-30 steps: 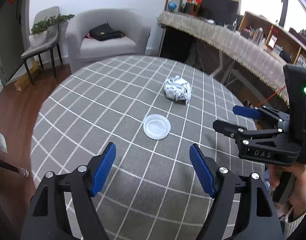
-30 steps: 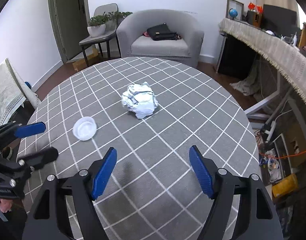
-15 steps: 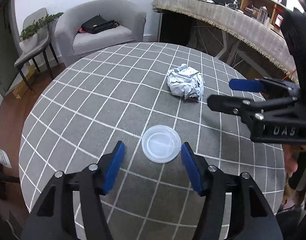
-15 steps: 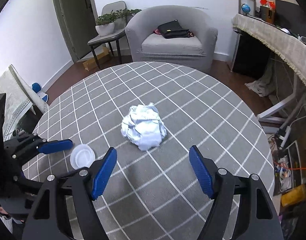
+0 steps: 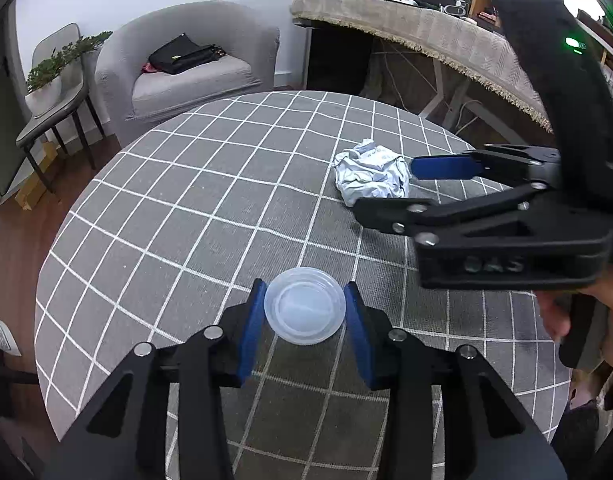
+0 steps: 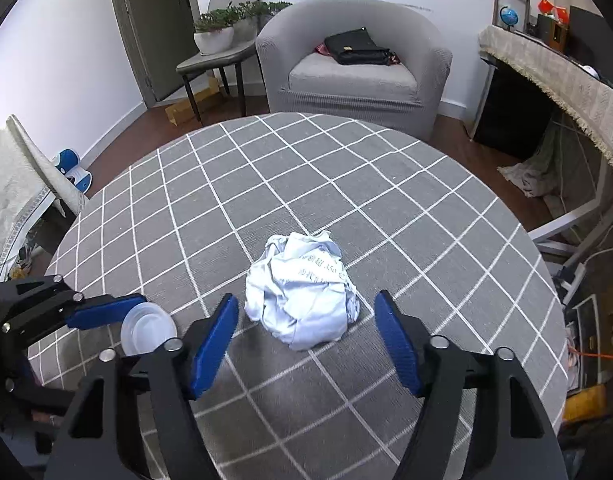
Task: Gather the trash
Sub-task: 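Grasp the clear cup lid with the left tool while the right tool grasps the crumpled foil ball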
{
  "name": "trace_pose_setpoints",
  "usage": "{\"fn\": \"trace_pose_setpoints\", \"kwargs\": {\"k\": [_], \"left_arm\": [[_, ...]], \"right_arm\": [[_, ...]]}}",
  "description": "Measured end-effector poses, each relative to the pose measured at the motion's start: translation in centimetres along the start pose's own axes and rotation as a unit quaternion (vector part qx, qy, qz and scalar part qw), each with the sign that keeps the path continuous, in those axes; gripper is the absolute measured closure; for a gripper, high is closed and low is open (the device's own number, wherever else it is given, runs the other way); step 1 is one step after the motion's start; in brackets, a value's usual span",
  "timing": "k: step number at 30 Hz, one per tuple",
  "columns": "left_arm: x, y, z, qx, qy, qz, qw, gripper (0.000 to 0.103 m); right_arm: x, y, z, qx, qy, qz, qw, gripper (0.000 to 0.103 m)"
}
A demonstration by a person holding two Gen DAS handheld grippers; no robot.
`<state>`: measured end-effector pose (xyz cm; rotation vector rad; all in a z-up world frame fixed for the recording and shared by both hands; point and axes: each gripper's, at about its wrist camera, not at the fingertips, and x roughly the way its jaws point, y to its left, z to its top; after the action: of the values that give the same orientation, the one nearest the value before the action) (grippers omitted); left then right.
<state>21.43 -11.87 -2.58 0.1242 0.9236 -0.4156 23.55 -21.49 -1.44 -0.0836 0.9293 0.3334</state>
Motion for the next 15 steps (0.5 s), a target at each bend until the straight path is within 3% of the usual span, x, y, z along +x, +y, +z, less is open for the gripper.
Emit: {"fn": "trace_pose_setpoints", "kwargs": {"k": [3, 6, 15], "left_arm": [[0.0, 0.0, -0.1, 0.003, 0.0, -0.001, 1.0, 0.061], [-0.1, 0.0, -0.4, 0.009, 0.0, 0.0, 1.0, 0.061], [-1.2, 1.1, -1.2, 0.0, -0.007, -0.004, 1.0, 0.061]], "right_arm": [[0.7, 0.2, 0.1, -0.005, 0.003, -0.006, 1.0, 0.04], [0.7, 0.5, 0.3, -0.005, 0.001, -0.009, 1.0, 0.051], [0.6, 2.1, 1.3, -0.003, -0.01, 0.006, 1.0, 0.053]]}}
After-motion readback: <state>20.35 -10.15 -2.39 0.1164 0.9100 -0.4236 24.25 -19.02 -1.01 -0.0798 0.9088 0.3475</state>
